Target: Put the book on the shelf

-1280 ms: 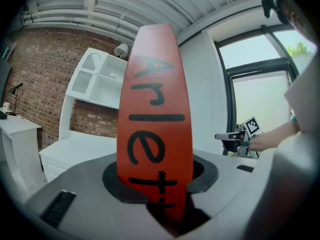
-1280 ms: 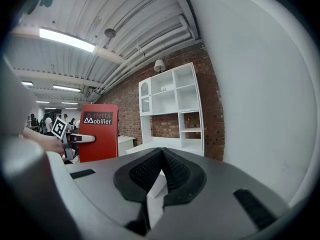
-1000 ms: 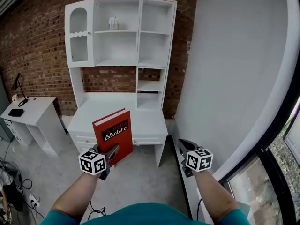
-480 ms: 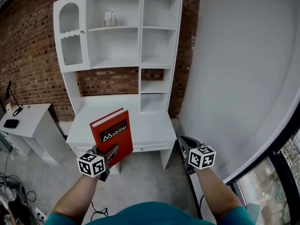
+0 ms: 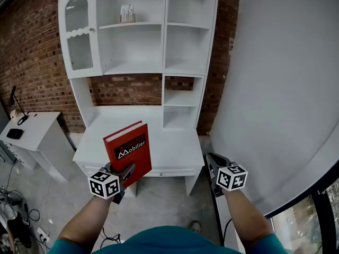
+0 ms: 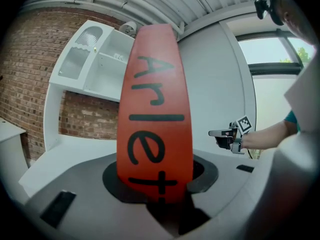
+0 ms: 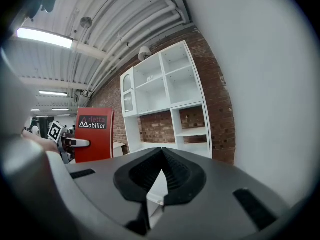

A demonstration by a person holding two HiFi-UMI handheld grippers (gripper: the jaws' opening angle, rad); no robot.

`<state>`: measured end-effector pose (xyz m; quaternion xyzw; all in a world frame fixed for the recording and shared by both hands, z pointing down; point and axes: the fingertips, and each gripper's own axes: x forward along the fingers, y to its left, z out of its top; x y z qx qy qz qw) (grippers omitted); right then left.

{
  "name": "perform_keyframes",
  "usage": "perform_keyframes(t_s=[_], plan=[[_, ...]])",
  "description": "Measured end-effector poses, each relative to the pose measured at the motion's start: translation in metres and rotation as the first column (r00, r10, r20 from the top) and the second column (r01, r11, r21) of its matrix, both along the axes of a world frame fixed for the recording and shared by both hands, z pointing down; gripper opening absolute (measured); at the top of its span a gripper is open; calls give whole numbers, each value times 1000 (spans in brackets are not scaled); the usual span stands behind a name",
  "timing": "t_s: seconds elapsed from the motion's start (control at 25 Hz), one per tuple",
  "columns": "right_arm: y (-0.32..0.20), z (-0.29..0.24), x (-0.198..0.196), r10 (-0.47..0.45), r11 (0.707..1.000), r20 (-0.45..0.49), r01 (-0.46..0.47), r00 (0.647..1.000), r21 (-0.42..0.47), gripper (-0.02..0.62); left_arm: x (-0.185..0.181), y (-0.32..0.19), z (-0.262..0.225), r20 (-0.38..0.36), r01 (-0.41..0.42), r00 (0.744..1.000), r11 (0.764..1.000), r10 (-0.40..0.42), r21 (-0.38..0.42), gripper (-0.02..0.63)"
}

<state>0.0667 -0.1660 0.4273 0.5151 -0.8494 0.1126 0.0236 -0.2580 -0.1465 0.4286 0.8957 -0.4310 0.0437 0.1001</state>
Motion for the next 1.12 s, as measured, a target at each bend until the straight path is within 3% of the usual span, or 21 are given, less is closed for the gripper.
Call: perform_keyframes(t_s=[0.28,0.6,0.88,1.12], plan=[[-95,10,46,-102,995,12,102,995,5,21,51,-55,8,-3,103,995,995,-103,12,173],[-189,-3,95,-229,973,-38,230,973,19,21,123,-128,11,-5,205,979,979,-205,-12,173],[-231,6,116,-255,967,-31,256,966,6,21,165,-169,19,23,190,982,980,-189,-56,173],[-246,23,124,-209,978,-31,208,977,-25,21,174,-204,46,-54,143,987,978,-152,-153,172]])
